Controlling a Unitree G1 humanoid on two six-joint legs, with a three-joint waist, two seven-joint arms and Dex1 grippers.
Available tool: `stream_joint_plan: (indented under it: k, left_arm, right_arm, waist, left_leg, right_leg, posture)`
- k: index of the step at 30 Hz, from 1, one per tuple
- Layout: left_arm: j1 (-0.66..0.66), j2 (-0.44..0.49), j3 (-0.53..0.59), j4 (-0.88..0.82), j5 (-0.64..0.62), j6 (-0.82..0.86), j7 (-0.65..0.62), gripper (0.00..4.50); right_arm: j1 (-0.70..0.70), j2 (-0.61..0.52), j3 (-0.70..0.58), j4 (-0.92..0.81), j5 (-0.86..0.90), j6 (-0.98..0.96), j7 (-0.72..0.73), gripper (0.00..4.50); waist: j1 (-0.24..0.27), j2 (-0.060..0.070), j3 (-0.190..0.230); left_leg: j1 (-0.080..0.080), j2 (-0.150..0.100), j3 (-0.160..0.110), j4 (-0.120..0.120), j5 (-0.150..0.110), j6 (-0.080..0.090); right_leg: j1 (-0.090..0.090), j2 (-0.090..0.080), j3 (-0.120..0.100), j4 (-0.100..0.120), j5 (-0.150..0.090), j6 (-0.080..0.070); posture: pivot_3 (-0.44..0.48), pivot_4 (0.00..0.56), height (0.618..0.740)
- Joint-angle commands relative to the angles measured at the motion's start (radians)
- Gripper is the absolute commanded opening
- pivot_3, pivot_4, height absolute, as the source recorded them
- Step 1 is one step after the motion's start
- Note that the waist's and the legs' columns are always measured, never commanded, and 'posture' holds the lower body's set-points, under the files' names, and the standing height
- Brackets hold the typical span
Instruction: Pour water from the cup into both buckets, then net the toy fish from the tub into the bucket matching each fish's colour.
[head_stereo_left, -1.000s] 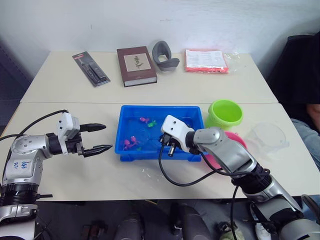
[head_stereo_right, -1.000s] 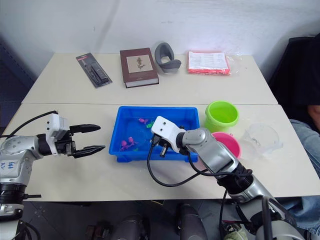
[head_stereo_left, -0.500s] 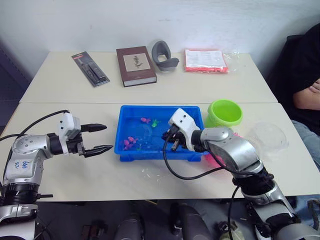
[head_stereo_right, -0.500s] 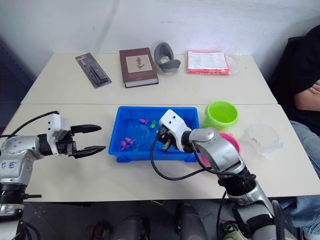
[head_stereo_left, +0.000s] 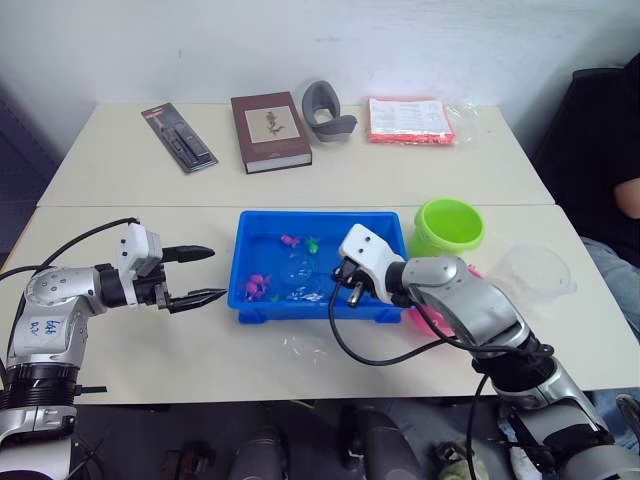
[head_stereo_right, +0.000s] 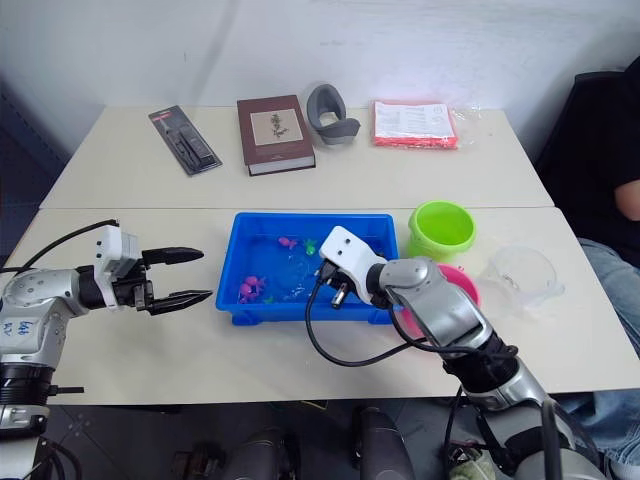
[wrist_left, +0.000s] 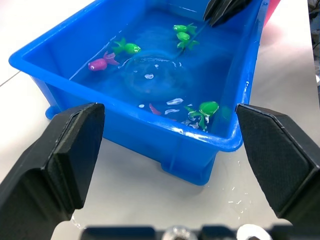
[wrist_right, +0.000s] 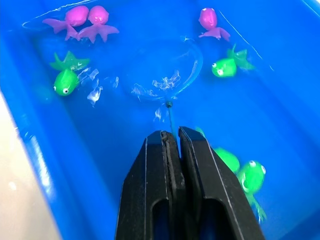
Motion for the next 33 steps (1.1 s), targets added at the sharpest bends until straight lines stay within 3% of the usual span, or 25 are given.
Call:
stream_joint_plan:
  k: [1, 9, 17, 33]
  left_arm:
    - [-0.008, 0.016, 0.001, -0.005, 0.011, -0.018, -0.014, 4.49]
    - [0.006, 0.014, 0.002, -0.016, 0.017, -0.021, -0.021, 4.49]
    - [0.017, 0.013, 0.008, -0.024, 0.015, -0.020, -0.020, 4.49]
    - [0.026, 0.014, 0.002, -0.024, 0.022, -0.029, -0.031, 4.49]
  right_arm:
    - [-0.037, 0.037, 0.015, 0.011, -0.017, -0.046, 0.003, 0.00]
    - [-0.059, 0.098, 0.010, 0.061, -0.018, -0.072, 0.008, 0.00]
    - [-0.080, 0.049, 0.068, 0.062, -0.076, -0.071, 0.036, 0.00]
    - [-0.084, 0.154, -0.055, 0.005, 0.076, 0.065, 0.057, 0.00]
  waist:
    - [0.001, 0.000, 0.000]
    - [0.001, 0.000, 0.000]
    - [0.001, 0.000, 0.000]
    - [-0.001, 0.001, 0.000]
  left_leg:
    - [0.000, 0.000, 0.000, 0.000, 0.000, 0.000]
    - [-0.001, 0.000, 0.000, 0.000, 0.000, 0.000]
    - [-0.001, 0.000, -0.001, 0.000, 0.000, 0.000]
    - [-0.002, 0.000, -0.001, 0.000, 0.000, 0.000]
  right_leg:
    - [0.000, 0.000, -0.001, 0.000, 0.000, 0.000]
    - [0.000, -0.001, -0.001, 0.000, 0.000, 0.000]
    - [0.000, -0.002, -0.001, 0.000, 0.000, 0.000]
    - [-0.001, -0.002, -0.002, 0.000, 0.000, 0.000]
  posture:
    - [0.000, 0.150, 0.740]
    - [0.000, 0.150, 0.740]
    - [0.000, 0.150, 0.740]
    - [0.000, 0.150, 0.740]
